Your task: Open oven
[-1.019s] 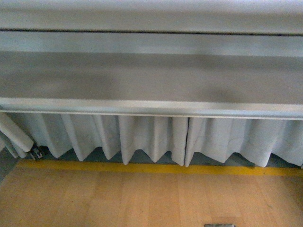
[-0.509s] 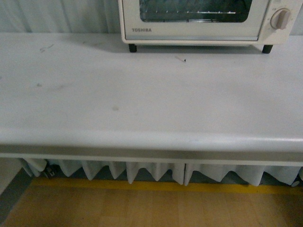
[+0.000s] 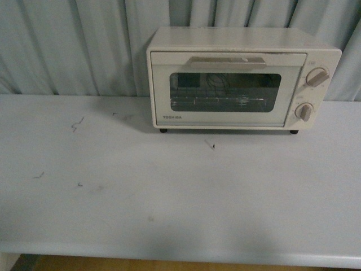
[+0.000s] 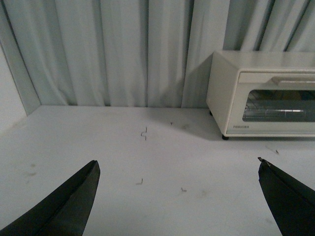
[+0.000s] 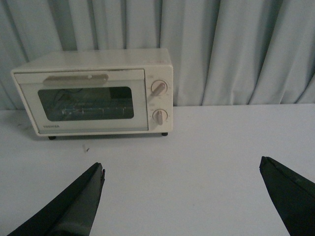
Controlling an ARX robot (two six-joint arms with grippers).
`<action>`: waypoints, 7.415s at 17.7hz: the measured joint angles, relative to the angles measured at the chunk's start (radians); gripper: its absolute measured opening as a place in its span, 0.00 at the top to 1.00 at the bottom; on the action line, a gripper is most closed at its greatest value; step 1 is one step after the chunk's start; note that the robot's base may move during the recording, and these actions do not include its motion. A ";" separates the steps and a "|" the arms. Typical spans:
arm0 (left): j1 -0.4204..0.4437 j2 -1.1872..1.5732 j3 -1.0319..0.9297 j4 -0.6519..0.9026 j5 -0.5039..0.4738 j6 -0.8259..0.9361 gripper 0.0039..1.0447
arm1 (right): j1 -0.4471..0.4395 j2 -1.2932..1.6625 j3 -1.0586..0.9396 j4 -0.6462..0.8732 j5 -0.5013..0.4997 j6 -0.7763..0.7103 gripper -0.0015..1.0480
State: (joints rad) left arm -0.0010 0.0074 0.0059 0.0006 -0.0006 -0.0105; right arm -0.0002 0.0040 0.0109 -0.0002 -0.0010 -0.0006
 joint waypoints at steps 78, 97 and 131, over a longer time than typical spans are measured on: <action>-0.556 2.095 0.739 0.770 -0.114 -1.605 0.06 | 0.000 0.000 0.000 -0.004 0.001 0.000 0.06; -0.532 2.147 0.782 0.770 -0.101 -1.578 0.06 | 0.000 0.000 0.000 -0.004 0.001 0.000 0.06; -0.534 2.147 0.784 0.769 -0.097 -1.578 0.06 | 0.472 1.804 0.847 0.657 0.386 -0.004 0.98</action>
State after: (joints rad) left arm -0.5350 2.1544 0.7902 0.7696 -0.0975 -1.5887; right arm 0.4721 1.8080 0.8577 0.6567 0.3847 -0.0044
